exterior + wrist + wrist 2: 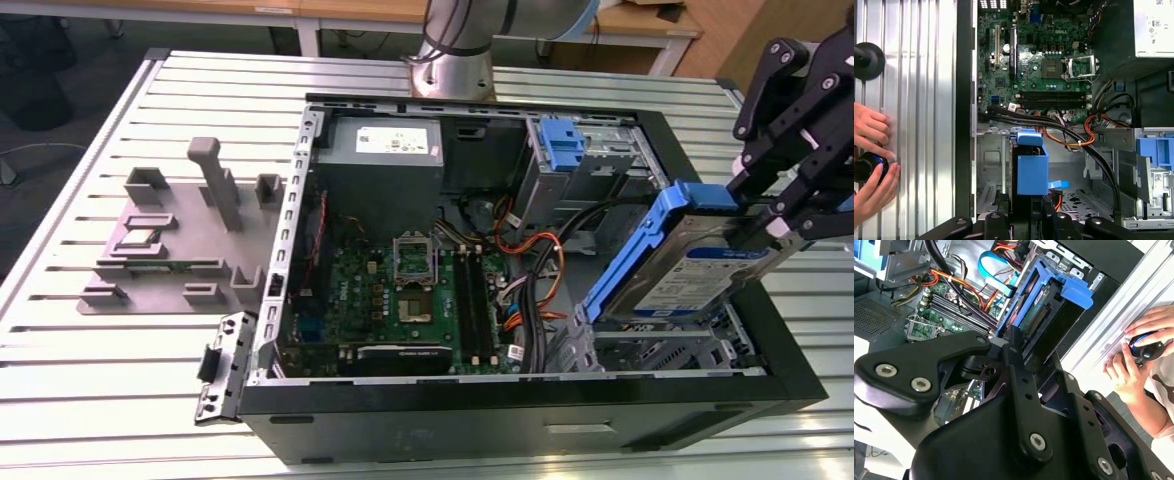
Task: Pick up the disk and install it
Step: 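Insert the disk into the insertion slot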
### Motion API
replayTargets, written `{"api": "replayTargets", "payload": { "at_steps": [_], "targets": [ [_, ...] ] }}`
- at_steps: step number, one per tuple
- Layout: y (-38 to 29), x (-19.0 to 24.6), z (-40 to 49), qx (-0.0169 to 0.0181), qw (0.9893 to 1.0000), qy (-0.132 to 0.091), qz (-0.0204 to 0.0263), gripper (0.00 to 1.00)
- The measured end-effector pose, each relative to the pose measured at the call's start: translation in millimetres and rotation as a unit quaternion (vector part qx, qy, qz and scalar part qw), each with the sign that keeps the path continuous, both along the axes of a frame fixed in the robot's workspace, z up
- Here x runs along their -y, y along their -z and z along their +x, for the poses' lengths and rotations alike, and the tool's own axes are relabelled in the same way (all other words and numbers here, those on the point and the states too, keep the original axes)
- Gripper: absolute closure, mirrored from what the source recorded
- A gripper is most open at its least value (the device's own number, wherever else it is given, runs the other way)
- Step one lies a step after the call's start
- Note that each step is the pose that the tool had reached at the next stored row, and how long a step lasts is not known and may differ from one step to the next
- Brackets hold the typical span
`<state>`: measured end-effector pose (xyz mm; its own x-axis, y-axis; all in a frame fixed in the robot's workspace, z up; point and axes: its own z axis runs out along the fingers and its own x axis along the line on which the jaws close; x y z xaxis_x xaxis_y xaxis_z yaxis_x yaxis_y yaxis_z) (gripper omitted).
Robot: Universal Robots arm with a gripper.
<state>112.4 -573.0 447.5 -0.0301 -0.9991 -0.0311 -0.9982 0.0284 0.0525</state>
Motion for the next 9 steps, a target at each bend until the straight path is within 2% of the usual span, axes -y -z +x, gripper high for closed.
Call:
{"api": "replayTargets", "payload": {
  "at_steps": [4, 9],
  "targets": [
    [1.2, 0.0, 0.0, 0.0, 1.0, 0.0, 0.0, 0.65],
    [8.7, 0.1, 0.0, 0.0, 1.0, 0.0, 0.0001, 0.65]
  ]
}}
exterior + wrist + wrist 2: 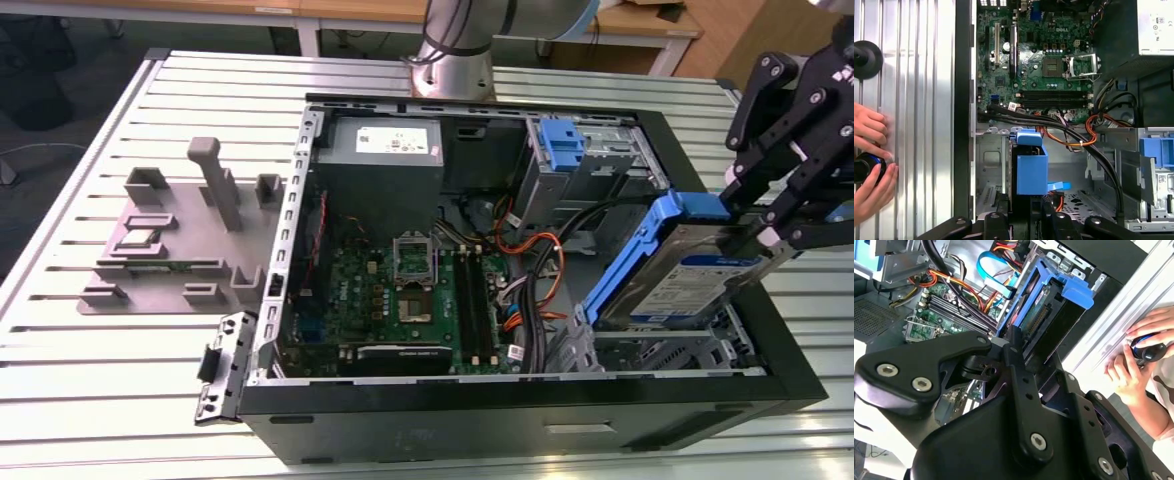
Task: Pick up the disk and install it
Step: 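Insert the disk into the insertion slot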
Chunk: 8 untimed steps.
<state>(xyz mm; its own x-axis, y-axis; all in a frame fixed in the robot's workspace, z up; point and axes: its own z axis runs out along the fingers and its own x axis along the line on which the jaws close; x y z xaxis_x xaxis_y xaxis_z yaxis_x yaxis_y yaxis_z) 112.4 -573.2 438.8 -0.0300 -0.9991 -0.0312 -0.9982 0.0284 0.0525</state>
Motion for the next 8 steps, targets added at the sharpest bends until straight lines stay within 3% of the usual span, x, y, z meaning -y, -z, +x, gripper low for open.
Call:
{"api": "replayTargets", "payload": {
  "at_steps": [5, 8],
  "targets": [
    [8.3, 0.0, 0.0, 0.0, 1.0, 0.0, -0.0001, 0.65],
    [9.2, 0.0, 0.0, 0.0, 1.0, 0.0, -0.0002, 0.65]
  ]
}}
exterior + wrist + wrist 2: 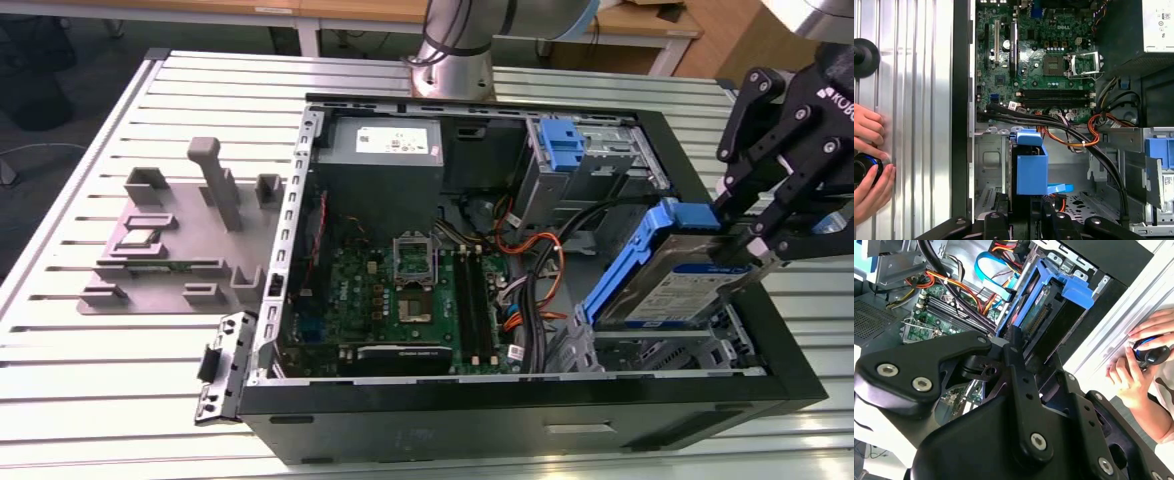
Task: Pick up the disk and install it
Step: 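Insert the disk into the insertion slot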
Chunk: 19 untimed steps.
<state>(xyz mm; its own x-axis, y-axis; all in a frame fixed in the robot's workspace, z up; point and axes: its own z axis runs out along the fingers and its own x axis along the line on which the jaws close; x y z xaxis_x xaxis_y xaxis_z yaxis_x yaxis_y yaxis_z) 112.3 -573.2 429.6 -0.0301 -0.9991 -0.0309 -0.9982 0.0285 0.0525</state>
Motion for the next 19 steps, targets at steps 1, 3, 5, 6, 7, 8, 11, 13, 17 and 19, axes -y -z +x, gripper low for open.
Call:
{"api": "replayTargets", "payload": {
  "at_steps": [1, 3, 5, 6, 7, 8, 11, 13, 17, 19],
  "targets": [
    [0.0, 0.0, 0.0, 0.0, 1.0, 0.0, 0.0, 0.65],
    [0.6, 0.0, 0.0, 0.0, 1.0, 0.0, 0.0001, 0.65],
    [4.1, 0.2, 0.0, 0.0, 1.0, 0.0, 0.0003, 0.65],
    [5.8, 0.2, 0.0, 0.0, 1.0, 0.0, 0.0001, 0.65],
    [7.6, 0.2, 0.0, 0.0, 1.0, 0.0, 0.0001, 0.65],
    [9.4, 0.3, 0.0, 0.0, 1.0, 0.0, 0.0001, 0.65],
    [14.9, 0.6, 0.0, 0.0, 1.0, 0.0, 0.0001, 0.65],
    [17.0, 0.6, 0.0, 0.0, 1.0, 0.0, 0.0001, 0.65],
    [17.1, 0.6, 0.0, 0.0, 1.0, 0.0, 0.0, 0.65],
    [20.1, 0.7, 0.0, 0.0, 1.0, 0.0, 0.0002, 0.65]
  ]
}}
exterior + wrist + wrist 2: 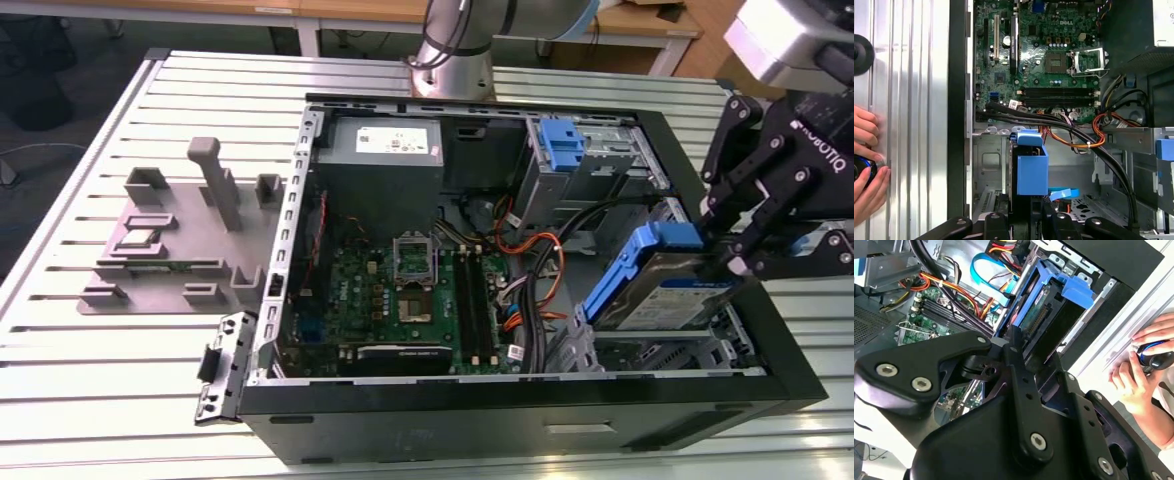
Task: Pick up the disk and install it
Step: 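Insert the disk into the insertion slot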
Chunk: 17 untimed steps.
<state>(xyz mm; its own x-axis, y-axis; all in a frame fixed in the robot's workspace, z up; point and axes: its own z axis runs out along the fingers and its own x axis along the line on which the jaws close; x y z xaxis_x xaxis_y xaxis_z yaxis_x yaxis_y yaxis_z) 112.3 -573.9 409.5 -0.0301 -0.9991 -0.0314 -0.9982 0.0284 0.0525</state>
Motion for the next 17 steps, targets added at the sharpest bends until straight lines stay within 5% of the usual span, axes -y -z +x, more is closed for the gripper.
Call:
{"api": "replayTargets", "payload": {
  "at_steps": [9, 17],
  "targets": [
    [16.3, 1.0, 0.0, 0.0, 1.0, 0.0, -0.0001, 0.65],
    [17.2, 1.1, 0.0, 0.0, 1.0, 0.0, -0.0002, 0.64]
  ]
}}
